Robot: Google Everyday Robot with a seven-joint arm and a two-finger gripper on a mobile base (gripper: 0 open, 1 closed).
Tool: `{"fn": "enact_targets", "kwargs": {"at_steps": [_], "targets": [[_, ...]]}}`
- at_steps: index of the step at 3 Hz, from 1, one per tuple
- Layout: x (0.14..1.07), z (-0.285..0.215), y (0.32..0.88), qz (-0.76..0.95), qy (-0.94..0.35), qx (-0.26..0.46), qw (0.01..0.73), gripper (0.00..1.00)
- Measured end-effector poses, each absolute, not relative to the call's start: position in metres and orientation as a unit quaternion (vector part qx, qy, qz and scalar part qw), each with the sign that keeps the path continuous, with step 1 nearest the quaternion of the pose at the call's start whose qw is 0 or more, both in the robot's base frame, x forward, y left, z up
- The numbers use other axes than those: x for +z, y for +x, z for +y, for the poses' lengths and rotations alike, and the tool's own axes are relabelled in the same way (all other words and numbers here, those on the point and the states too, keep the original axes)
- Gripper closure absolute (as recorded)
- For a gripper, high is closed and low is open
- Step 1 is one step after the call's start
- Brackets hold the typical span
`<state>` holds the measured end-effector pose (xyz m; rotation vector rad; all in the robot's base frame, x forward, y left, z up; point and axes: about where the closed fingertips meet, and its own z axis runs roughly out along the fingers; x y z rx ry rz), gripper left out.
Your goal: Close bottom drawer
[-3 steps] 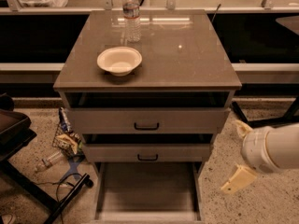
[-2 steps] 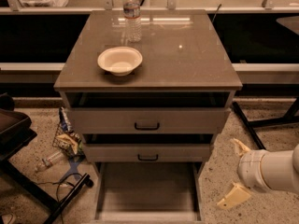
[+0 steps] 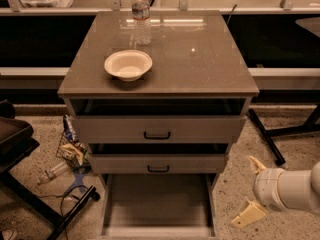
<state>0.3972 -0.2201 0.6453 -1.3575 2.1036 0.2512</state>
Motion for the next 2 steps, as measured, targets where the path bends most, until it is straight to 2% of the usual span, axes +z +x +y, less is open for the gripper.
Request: {"fn": "enact_targets", "kwargs": {"at_steps": [1,2], "targets": [[0.584,-0.228,0.384,0.797,-0.501,0.118,0.315,0.0],[0.501,-0.231,0.364,0.794,-0.503,0.149,0.305,0.18]]}}
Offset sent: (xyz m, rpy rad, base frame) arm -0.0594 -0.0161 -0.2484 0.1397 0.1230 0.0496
